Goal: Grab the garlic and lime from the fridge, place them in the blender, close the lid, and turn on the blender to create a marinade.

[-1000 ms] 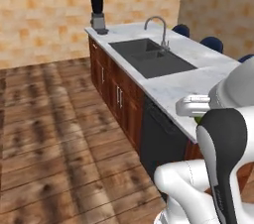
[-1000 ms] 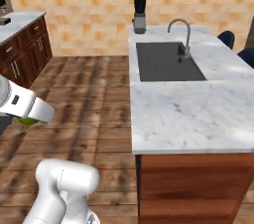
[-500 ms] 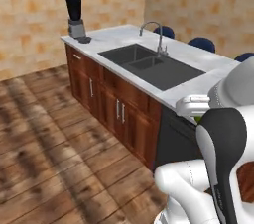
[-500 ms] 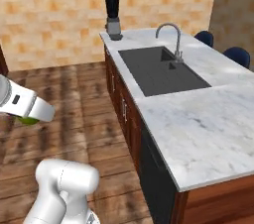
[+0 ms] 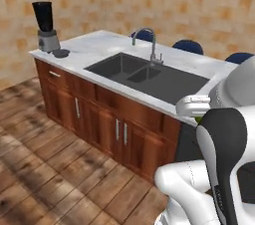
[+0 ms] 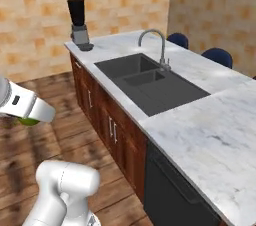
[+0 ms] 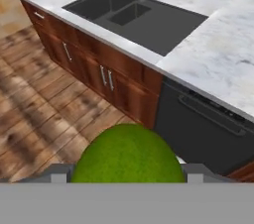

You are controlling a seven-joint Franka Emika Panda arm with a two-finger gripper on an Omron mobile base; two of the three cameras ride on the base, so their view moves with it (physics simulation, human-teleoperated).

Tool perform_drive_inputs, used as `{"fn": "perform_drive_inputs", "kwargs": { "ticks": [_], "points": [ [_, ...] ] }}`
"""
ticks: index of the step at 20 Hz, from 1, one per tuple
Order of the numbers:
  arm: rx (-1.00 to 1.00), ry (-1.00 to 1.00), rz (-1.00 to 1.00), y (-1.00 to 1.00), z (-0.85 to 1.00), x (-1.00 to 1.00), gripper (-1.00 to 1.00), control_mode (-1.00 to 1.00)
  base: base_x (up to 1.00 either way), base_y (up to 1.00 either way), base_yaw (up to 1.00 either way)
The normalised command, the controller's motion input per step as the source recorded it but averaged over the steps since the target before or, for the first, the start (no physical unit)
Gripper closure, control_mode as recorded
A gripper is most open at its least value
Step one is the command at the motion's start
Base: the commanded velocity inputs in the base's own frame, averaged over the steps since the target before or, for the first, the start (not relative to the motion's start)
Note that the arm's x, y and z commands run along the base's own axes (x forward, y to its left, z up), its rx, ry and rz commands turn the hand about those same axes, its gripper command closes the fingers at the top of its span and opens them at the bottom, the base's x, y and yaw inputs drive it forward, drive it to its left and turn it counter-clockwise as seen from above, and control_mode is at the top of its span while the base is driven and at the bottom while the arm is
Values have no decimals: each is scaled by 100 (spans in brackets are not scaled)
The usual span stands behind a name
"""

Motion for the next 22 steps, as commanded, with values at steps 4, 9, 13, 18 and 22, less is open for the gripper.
{"fn": "perform_drive_inputs", "kwargs": {
  "ticks": [4,9,13,18,22],
  "points": [
    [0,0,0,0,0,0,100,100,89,100,-46],
    [0,0,0,0,0,0,100,100,86,100,-44],
    [0,0,0,0,0,0,100,100,84,100,-41],
    [0,0,0,0,0,0,100,100,84,100,-36],
    [0,0,0,0,0,0,100,100,65,100,-36]
  ]
}}
